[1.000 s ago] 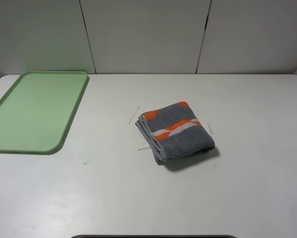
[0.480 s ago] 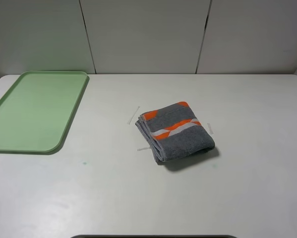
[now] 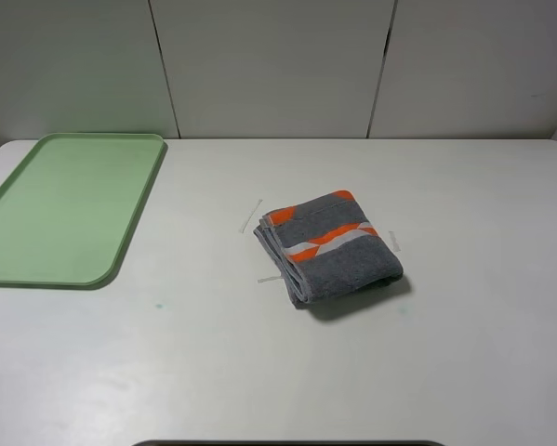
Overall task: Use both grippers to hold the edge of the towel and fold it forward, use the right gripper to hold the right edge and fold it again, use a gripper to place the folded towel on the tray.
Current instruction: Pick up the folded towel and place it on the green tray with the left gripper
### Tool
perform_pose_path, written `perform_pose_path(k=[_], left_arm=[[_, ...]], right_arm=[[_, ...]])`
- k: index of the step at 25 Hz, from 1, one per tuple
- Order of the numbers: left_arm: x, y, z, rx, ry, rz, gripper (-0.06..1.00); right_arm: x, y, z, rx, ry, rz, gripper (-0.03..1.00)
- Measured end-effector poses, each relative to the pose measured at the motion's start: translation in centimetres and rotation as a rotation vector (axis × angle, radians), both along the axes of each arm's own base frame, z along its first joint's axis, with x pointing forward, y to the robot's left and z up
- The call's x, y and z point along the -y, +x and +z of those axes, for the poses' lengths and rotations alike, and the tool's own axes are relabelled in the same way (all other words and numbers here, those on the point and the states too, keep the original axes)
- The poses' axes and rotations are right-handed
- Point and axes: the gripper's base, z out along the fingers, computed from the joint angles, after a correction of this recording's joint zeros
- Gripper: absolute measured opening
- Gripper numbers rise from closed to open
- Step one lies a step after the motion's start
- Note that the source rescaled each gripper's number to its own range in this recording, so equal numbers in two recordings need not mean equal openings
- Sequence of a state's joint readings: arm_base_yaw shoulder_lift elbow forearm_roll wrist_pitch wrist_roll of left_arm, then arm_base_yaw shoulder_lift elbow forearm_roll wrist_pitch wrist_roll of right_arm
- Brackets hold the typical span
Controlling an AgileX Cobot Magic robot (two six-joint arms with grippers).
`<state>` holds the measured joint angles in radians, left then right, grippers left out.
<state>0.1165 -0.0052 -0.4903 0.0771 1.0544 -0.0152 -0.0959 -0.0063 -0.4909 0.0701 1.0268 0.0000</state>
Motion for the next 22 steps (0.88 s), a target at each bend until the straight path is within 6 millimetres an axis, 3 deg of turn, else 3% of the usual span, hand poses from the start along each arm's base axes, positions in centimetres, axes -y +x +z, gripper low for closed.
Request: perform_pose_path(k=[22], left_arm=[[0.07, 0.08, 0.00, -0.004, -0.008, -0.005, 1.00]], right_arm=[[0.00, 0.00, 0.00, 0.000, 0.000, 0.000, 1.00]])
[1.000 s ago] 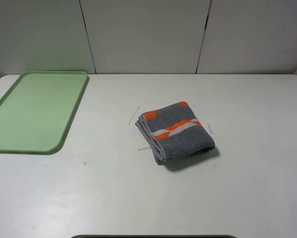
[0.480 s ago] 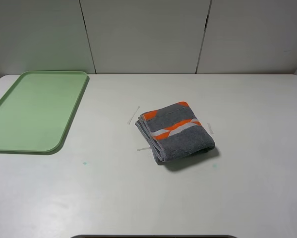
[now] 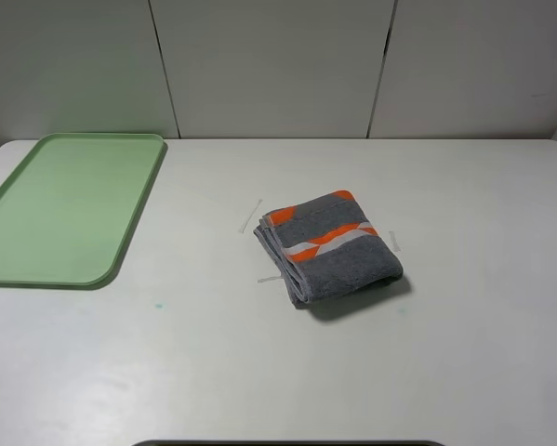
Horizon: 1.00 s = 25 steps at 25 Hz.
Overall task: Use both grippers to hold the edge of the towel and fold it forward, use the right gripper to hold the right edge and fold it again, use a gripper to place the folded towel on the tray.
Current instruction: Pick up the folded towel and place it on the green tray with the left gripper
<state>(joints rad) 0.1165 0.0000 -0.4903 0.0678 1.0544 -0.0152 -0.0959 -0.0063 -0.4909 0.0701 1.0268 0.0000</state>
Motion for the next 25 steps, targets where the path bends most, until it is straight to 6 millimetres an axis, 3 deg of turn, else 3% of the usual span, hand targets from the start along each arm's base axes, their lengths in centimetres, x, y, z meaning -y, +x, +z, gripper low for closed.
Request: perform_pose_path(k=[5, 14, 25], left_arm=[[0.1, 1.7, 1.2, -0.096, -0.038, -0.025, 1.00], [0.5, 7.4, 4.2, -0.243, -0.076, -0.157, 1.00], [2.6, 14.8, 2.8, -0.359, -0.128, -0.309, 1.00]], right_arm=[[0.0, 0.0, 0.0, 0.000, 0.000, 0.000, 1.00], [0.0, 0.0, 0.0, 0.000, 0.000, 0.000, 1.00], [0.0, 0.0, 0.0, 0.000, 0.000, 0.000, 1.00]])
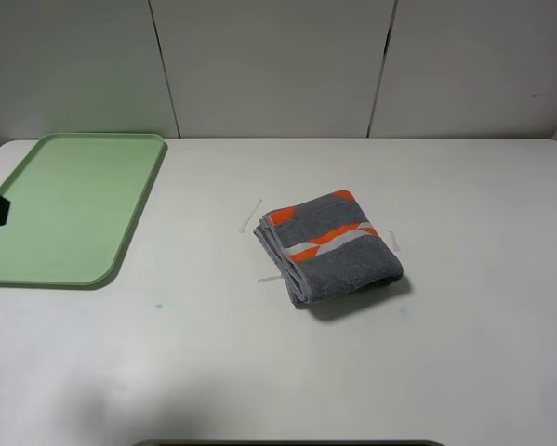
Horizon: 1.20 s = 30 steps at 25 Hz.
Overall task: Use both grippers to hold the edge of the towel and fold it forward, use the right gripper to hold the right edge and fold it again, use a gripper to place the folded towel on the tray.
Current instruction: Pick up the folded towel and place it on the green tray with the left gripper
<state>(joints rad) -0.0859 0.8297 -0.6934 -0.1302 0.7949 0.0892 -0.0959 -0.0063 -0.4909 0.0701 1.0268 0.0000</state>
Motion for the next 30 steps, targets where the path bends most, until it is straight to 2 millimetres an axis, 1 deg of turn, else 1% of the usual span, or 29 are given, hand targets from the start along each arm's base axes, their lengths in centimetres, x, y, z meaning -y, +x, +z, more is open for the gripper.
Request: perform_pose_path(k=[5, 8, 13, 17, 21, 25, 30], left_arm=[[2.0, 3.6, -1.0, -0.042, -0.018, -0.071, 1.00], [3.6, 5.7, -1.9, -0.075, -0.012, -0.123, 1.00], [6.5, 8.0, -3.7, -0.109, 0.003, -0.208, 1.00], [8.7, 9.0, -5.8, -0.131, 0.016, -0.264, 1.00], [10.6, 9.4, -7.6, -0.157, 0.017, -0.288, 1.00], [12.4, 9.8, -9.3, -0.162, 0.008, -0.292, 1.00], [14.4, 10.3, -11.2, -0.151, -0.028, -0.256, 1.00]], right_arm=[[0.0, 0.0, 0.0, 0.000, 0.000, 0.000, 1.00], [0.0, 0.0, 0.0, 0.000, 0.000, 0.000, 1.00], [0.0, 0.0, 0.0, 0.000, 0.000, 0.000, 1.00], [0.0, 0.0, 0.0, 0.000, 0.000, 0.000, 1.00], [0.0, 0.0, 0.0, 0.000, 0.000, 0.000, 1.00], [0.0, 0.0, 0.0, 0.000, 0.000, 0.000, 1.00], [0.0, 0.0, 0.0, 0.000, 0.000, 0.000, 1.00]])
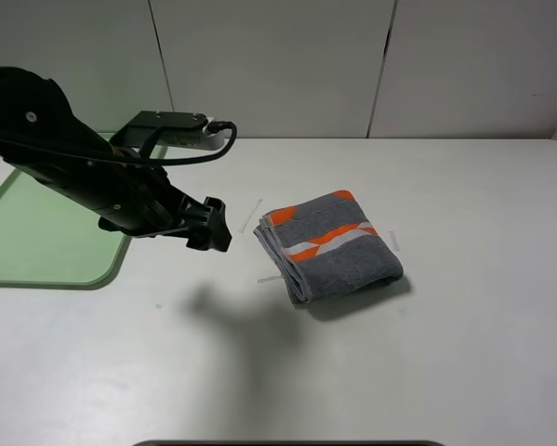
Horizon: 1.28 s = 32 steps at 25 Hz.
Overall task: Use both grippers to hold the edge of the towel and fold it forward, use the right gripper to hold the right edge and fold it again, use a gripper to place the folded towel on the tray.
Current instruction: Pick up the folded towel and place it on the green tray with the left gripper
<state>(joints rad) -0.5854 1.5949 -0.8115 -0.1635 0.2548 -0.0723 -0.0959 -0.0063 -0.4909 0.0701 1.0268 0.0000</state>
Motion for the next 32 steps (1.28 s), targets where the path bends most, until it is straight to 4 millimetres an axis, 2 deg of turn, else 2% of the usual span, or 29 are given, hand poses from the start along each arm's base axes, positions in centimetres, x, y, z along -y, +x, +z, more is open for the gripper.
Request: perform_pose_path(k=[7, 10, 19, 32], left_arm=[[2.8, 1.0, -2.0, 0.001, -0.007, -0.019, 1.00], [4.9, 1.9, -3.2, 0.007, -0.008, -0.048, 1.00], [8.9, 3.3, -5.7, 0.004, -0.008, -0.097, 1.00], [10.5, 4.0, -8.7, 0.024, -0.051, -0.037, 1.00]], right_arm=[[0.0, 0.0, 0.0, 0.000, 0.000, 0.000, 1.00], [0.0, 0.0, 0.0, 0.000, 0.000, 0.000, 1.00], [0.0, 0.0, 0.0, 0.000, 0.000, 0.000, 1.00], [0.0, 0.0, 0.0, 0.000, 0.000, 0.000, 1.00]])
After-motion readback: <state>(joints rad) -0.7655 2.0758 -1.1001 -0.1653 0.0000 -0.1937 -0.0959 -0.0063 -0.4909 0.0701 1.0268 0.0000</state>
